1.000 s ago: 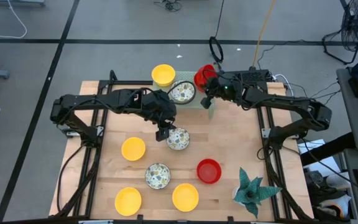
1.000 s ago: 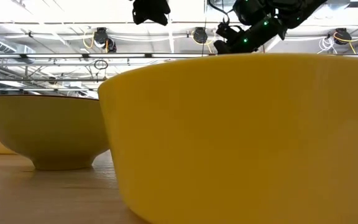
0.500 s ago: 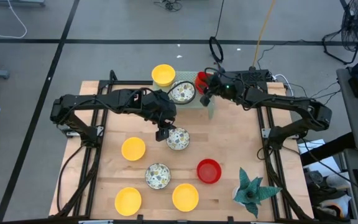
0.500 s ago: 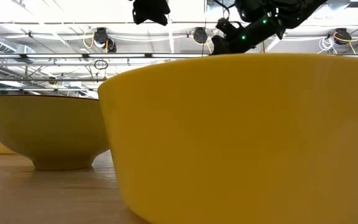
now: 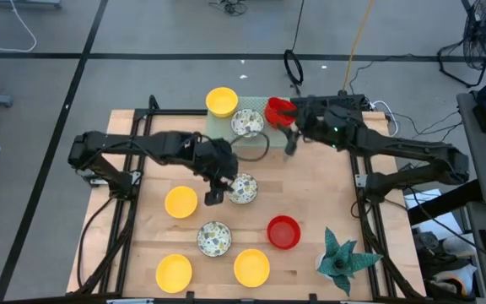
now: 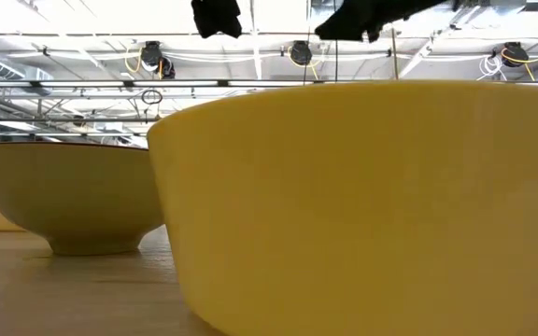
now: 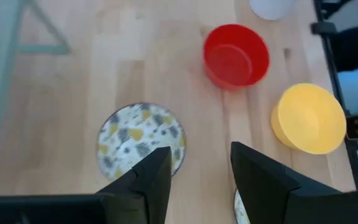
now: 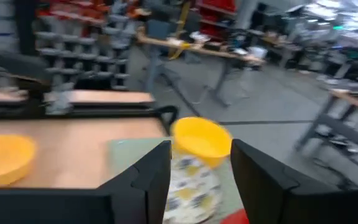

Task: Pick & Place Mini bowls
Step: Stack the white bowl on top of the white bowl on the shelf

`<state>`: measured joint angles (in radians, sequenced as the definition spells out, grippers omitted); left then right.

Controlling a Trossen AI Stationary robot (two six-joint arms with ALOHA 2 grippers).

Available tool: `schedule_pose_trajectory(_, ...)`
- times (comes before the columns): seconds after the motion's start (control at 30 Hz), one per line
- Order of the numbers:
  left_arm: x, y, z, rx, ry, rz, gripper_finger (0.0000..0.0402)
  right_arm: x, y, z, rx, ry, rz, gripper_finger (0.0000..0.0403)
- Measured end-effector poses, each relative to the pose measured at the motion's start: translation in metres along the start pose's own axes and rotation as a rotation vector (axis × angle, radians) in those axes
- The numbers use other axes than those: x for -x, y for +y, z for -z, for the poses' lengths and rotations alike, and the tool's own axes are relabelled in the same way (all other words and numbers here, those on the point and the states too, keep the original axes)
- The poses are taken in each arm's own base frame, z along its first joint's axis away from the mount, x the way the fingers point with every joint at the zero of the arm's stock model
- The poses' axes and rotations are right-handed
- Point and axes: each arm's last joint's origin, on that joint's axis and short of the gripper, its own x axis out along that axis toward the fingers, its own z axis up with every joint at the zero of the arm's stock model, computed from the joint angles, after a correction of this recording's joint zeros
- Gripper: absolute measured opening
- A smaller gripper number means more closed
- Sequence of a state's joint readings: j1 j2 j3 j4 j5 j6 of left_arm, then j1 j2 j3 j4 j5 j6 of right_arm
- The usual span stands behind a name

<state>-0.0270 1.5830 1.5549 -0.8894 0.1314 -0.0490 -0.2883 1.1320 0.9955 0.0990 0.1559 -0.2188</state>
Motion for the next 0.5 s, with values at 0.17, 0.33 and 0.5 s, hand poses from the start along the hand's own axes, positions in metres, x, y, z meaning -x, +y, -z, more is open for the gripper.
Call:
schedule_pose_trajectory(0.17,-0.028,-0.015,0.014,-0.062,-0.004,0.024,0.017,0.02,0.023,-0.004,-0.023,0.049,-0.119,0.0144)
schedule_pose_trajectory(0.33,-0.055,-0.024,0.03,-0.132,-0.046,0.001,0.0174,0.03,0.042,0.001,-0.047,0.133,-0.211,0.0144)
schedule_pose_trajectory(0.5,-0.073,-0.025,0.045,-0.18,-0.066,-0.034,0.0202,0.035,0.054,0.005,-0.065,0.191,-0.262,0.0144)
